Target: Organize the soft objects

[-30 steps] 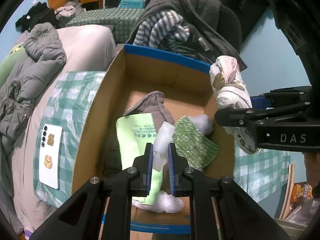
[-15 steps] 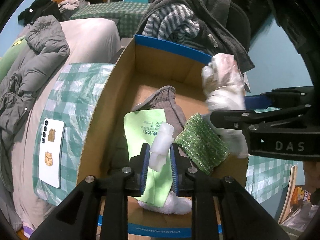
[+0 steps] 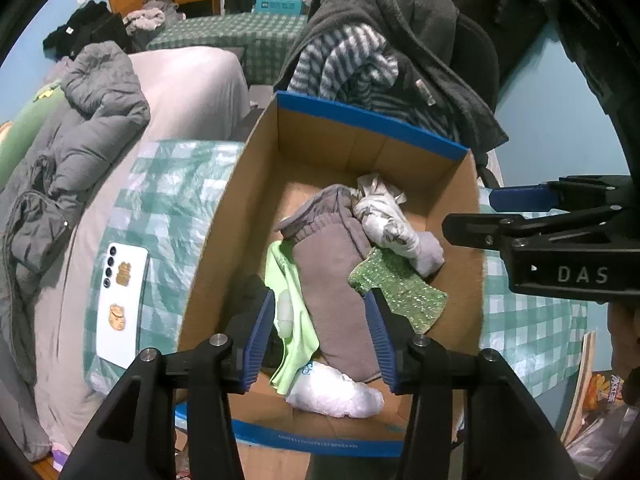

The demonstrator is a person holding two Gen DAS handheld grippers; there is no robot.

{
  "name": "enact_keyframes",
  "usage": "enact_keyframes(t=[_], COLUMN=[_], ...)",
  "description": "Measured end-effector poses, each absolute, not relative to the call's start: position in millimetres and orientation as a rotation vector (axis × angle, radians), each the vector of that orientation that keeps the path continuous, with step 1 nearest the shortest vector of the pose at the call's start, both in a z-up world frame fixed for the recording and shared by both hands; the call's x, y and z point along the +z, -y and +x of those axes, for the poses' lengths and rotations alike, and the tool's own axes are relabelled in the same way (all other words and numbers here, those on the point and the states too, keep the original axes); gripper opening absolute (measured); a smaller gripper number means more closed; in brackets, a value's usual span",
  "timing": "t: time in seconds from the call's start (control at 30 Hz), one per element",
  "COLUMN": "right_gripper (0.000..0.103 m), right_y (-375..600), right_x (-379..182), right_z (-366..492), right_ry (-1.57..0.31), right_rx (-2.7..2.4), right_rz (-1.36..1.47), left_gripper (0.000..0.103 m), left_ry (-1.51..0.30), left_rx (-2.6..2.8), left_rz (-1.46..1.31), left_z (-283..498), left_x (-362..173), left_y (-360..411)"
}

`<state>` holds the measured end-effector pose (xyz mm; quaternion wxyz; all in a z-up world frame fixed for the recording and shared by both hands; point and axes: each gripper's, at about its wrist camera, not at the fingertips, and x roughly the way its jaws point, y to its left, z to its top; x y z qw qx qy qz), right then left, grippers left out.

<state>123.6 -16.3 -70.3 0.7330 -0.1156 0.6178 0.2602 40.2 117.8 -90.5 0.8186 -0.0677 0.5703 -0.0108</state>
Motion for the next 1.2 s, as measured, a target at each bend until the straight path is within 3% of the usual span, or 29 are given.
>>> enact_keyframes(t=[0.3,1.2], right_gripper=[0.064,0.066], right_y=[45.1,115.8], right_x=[-45.3,7.0], right_z=[112.2,74.4], right_ry=[-1.299,-1.176], right_rx=[0.511,0.406], right_rz=[-0.251,-0.186], left_gripper=[0.069,0.071], left_ry=[-1.148,-1.148], left_rx=[-0.022,0.003], left_rz=[-0.124,-0.157], left_z=[27.0,4.8], left_x=[-55.7,-22.1], left_y=[-104.7,-71.1])
